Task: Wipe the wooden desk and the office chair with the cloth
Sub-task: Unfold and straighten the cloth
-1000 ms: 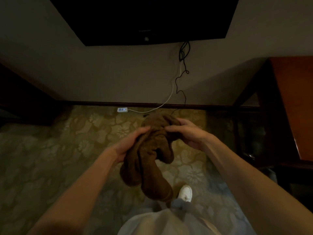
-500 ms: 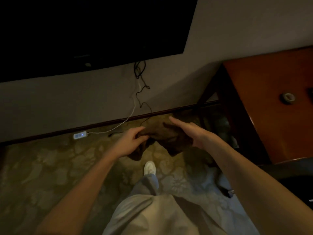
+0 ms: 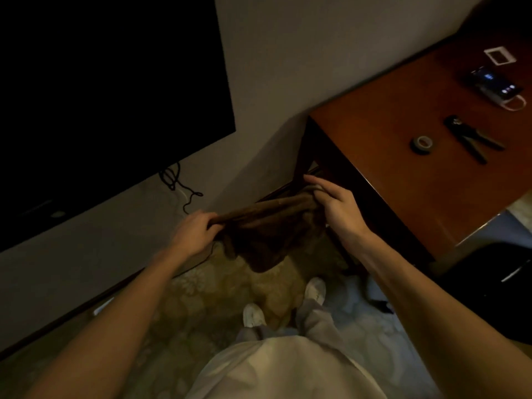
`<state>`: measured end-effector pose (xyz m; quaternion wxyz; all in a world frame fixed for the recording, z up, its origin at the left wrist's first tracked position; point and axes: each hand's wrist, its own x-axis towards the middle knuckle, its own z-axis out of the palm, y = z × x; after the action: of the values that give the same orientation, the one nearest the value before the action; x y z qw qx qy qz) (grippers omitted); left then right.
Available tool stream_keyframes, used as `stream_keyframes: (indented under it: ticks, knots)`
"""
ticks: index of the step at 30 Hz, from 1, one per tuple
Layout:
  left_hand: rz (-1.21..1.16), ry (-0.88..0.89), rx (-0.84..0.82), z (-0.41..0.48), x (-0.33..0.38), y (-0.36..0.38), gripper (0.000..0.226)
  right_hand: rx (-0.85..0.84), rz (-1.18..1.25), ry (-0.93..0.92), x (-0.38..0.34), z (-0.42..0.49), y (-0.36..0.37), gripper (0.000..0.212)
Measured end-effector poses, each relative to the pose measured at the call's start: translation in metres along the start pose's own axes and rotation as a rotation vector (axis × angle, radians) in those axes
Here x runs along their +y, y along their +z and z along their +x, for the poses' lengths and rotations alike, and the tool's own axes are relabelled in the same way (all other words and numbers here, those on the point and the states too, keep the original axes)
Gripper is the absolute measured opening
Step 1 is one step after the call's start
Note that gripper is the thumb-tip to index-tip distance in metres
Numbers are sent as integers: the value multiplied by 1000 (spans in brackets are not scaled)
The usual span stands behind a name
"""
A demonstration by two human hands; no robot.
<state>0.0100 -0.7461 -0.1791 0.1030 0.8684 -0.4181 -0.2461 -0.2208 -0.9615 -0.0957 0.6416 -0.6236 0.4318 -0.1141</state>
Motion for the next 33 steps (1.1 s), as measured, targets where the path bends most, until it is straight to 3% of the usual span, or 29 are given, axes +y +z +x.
stream_keyframes:
  ticks: [4,7,10,12,14,16,18,23,24,27,33]
  knots:
    - [-340,-195,101,13,6,15,20,-97,-90,188,9,18,-20,42]
    - [-722,-380,90,15,24,22,16,-138,-61,282,20,27,-32,34]
    - [-1119,-570,-61,11,27,25,22,-105,36,307,36,33,-40,44]
    - [-1427,-699,-186,4,24,28,40,-61,84,325,48,38,-42,48]
    - [-1593,-783,-281,-6,26,30,47,-59,126,377,59,40,-39,34]
    - [-1596,-854,-337,-12,28,39,44,-105,143,455,71,39,-34,15]
    - [-1580,-962,-324,-19,31,53,51,-106,69,517,80,37,-26,23]
    - [-1238,-1067,-427,-41,21,84,22,-163,-390,442,111,35,-11,16]
    - [-1166,-1048,-476,-48,12,90,22,-180,-467,402,116,34,-9,22]
    - [-916,-945,-652,-66,1,92,51,-203,-598,301,121,28,-5,20]
    - [-462,-731,-775,-71,13,78,54,-141,-632,216,134,17,8,25]
